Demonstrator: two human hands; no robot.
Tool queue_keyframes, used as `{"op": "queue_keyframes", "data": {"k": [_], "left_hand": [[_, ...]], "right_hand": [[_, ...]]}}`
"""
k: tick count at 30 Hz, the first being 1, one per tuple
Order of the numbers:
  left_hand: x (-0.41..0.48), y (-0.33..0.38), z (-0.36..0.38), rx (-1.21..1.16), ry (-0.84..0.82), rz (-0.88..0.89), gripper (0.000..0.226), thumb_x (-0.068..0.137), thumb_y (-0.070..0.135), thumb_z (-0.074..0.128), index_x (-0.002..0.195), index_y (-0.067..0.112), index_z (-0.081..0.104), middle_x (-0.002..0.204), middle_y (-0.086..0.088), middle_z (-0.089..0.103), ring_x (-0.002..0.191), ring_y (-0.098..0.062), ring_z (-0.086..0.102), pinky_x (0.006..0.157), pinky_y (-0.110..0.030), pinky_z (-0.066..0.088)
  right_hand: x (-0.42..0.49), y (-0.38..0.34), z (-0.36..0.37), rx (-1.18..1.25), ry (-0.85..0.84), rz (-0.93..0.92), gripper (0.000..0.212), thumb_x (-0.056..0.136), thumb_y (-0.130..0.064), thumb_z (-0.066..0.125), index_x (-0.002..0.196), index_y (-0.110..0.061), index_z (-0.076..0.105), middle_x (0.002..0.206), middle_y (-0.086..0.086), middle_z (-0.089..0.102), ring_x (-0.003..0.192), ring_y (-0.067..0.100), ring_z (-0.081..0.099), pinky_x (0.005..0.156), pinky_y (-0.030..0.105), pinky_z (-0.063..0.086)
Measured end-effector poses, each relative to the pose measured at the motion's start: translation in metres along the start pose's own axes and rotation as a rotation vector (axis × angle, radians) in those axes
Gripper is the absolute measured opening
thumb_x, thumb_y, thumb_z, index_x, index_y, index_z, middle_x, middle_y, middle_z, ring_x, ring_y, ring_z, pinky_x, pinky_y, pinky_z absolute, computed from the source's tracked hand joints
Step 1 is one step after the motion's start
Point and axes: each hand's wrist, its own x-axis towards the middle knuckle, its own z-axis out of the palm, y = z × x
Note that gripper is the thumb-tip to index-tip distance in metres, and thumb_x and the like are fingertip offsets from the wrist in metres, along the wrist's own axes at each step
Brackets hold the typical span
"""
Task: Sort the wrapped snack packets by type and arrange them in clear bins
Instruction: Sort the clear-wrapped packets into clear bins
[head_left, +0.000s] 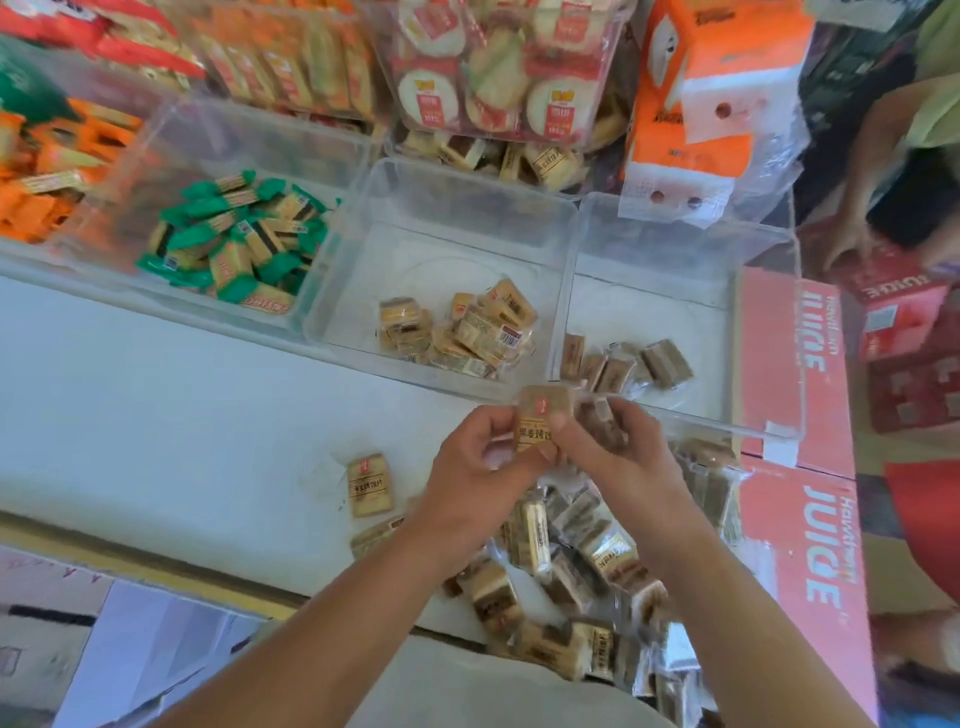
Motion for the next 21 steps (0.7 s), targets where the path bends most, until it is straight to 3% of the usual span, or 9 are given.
{"op": "queue_keyframes", "data": {"k": [2, 4, 7, 10, 13, 15, 18, 21], "left_hand": [[0.003, 0.013, 0.013, 0.060, -0.038, 0.074, 0.032, 0.091, 0.029, 0.079, 0.120, 0.034, 0.067, 0.111, 0.021, 0.073, 0.105, 0.003, 0.067, 0.081, -0.014, 0.054], [0.007, 0.022, 0.023, 0.123, -0.101, 0.105, 0.038, 0.094, 0.028, 0.074, 0.128, 0.040, 0.062, 0.116, 0.025, 0.070, 0.109, 0.007, 0.064, 0.078, -0.008, 0.051], [0.020, 0.026, 0.037, 0.093, -0.039, 0.060, 0.052, 0.093, 0.026, 0.074, 0.138, 0.042, 0.053, 0.126, 0.022, 0.064, 0.110, 0.004, 0.065, 0.076, -0.011, 0.053], [0.036, 0.022, 0.046, 0.106, 0.084, 0.021, 0.044, 0.095, 0.022, 0.072, 0.135, 0.034, 0.057, 0.126, 0.015, 0.063, 0.108, -0.001, 0.064, 0.082, -0.018, 0.053], [0.048, 0.016, 0.052, 0.162, 0.109, 0.004, 0.032, 0.097, 0.023, 0.070, 0.127, 0.032, 0.062, 0.123, 0.015, 0.062, 0.105, 0.000, 0.062, 0.081, -0.016, 0.051], [0.052, 0.012, 0.056, 0.211, 0.124, 0.004, 0.030, 0.097, 0.025, 0.069, 0.126, 0.031, 0.063, 0.122, 0.018, 0.061, 0.105, 0.001, 0.061, 0.077, -0.011, 0.048], [0.055, 0.008, 0.058, 0.233, 0.157, -0.017, 0.028, 0.098, 0.025, 0.068, 0.125, 0.031, 0.063, 0.121, 0.021, 0.061, 0.104, 0.002, 0.060, 0.072, -0.005, 0.047], [0.058, 0.005, 0.051, 0.184, 0.242, -0.041, 0.025, 0.096, 0.025, 0.070, 0.120, 0.035, 0.066, 0.119, 0.019, 0.066, 0.101, -0.005, 0.066, 0.080, -0.021, 0.054]], "right_hand": [[0.005, -0.009, -0.013, 0.016, 0.073, -0.044, 0.058, 0.067, -0.056, 0.088, 0.114, -0.032, 0.064, 0.106, -0.005, 0.073, 0.091, 0.010, 0.073, 0.079, 0.029, 0.059], [0.013, -0.018, -0.030, -0.044, 0.177, -0.094, 0.056, 0.067, -0.050, 0.090, 0.110, -0.029, 0.062, 0.105, -0.005, 0.072, 0.085, 0.005, 0.072, 0.069, 0.018, 0.055], [0.034, -0.023, -0.061, -0.232, 0.267, -0.256, 0.063, 0.065, -0.050, 0.092, 0.118, -0.032, 0.060, 0.123, -0.007, 0.054, 0.096, 0.004, 0.064, 0.080, 0.022, 0.053], [0.071, -0.025, -0.090, -0.494, 0.330, -0.336, 0.070, 0.070, -0.046, 0.089, 0.128, -0.028, 0.055, 0.123, -0.011, 0.035, 0.100, 0.009, 0.053, 0.087, 0.025, 0.045], [0.116, -0.014, -0.108, -0.871, 0.370, -0.330, 0.067, 0.073, -0.058, 0.079, 0.125, -0.024, 0.055, 0.125, 0.000, 0.035, 0.108, 0.028, 0.050, 0.091, 0.040, 0.050], [0.138, -0.004, -0.109, -1.055, 0.327, -0.229, 0.067, 0.075, -0.063, 0.073, 0.124, -0.022, 0.054, 0.125, 0.006, 0.036, 0.113, 0.032, 0.047, 0.094, 0.046, 0.050], [0.156, 0.005, -0.103, -1.033, 0.202, -0.081, 0.076, 0.075, -0.061, 0.077, 0.132, -0.018, 0.049, 0.127, 0.007, 0.032, 0.117, 0.032, 0.045, 0.097, 0.046, 0.049], [0.152, 0.005, -0.103, -0.753, 0.127, -0.110, 0.087, 0.074, -0.054, 0.083, 0.146, -0.025, 0.044, 0.139, 0.001, 0.039, 0.125, 0.026, 0.049, 0.100, 0.044, 0.048]]}}
